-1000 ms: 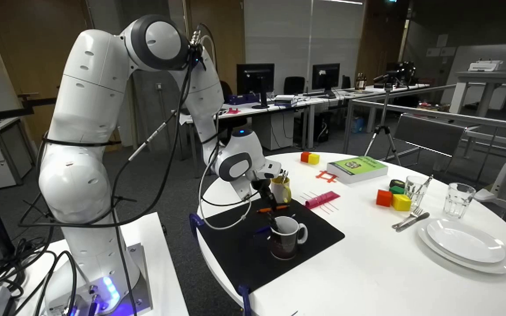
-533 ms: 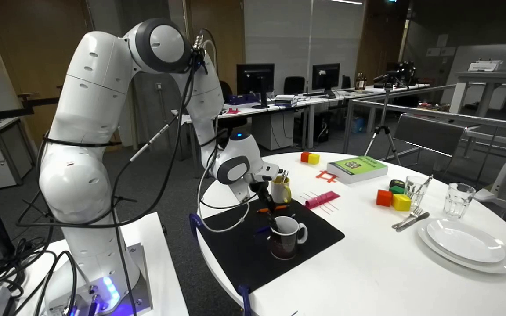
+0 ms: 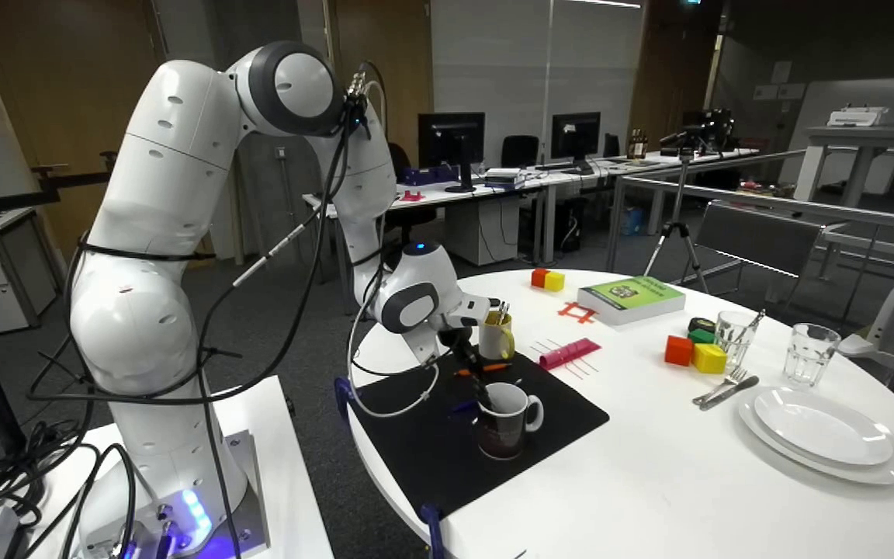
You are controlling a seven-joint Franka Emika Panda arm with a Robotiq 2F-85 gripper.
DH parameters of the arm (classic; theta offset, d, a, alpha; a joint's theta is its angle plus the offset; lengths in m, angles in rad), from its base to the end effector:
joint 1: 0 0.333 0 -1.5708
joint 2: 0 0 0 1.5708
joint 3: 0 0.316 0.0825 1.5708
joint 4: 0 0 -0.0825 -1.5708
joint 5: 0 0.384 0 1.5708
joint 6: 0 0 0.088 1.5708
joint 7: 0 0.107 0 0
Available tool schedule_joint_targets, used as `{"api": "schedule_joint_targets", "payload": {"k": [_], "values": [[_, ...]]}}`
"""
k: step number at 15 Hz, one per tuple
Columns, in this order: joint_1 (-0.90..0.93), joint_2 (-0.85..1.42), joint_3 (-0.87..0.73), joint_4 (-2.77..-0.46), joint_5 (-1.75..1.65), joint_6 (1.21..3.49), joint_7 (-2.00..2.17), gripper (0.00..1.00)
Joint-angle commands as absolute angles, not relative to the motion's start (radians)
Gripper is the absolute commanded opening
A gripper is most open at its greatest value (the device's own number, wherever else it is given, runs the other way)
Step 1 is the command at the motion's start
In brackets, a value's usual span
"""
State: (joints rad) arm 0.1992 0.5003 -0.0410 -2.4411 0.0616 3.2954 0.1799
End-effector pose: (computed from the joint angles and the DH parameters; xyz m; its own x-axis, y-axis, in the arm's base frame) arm 0.4957 0.0714 0.1412 0.9357 -0.0808 0.3434 -0.0658 -0.9963 -0.0550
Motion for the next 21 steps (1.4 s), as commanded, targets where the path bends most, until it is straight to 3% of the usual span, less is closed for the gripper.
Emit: {"api": "schedule_joint_targets", "payload": {"k": [1, 9, 10, 17, 19, 21], "values": [[0.221, 0.505, -0.063, -2.447, 0.08, 3.334, 0.146, 0.66], [0.229, 0.507, -0.066, -2.442, 0.083, 3.342, 0.143, 0.02], [0.23, 0.507, -0.065, -2.441, 0.084, 3.342, 0.143, 0.0], [0.238, 0.507, -0.069, -2.438, 0.087, 3.342, 0.144, 0.0], [0.233, 0.509, -0.066, -2.437, 0.086, 3.342, 0.144, 0.28], [0.229, 0.509, -0.064, -2.437, 0.084, 3.341, 0.143, 0.41]]}}
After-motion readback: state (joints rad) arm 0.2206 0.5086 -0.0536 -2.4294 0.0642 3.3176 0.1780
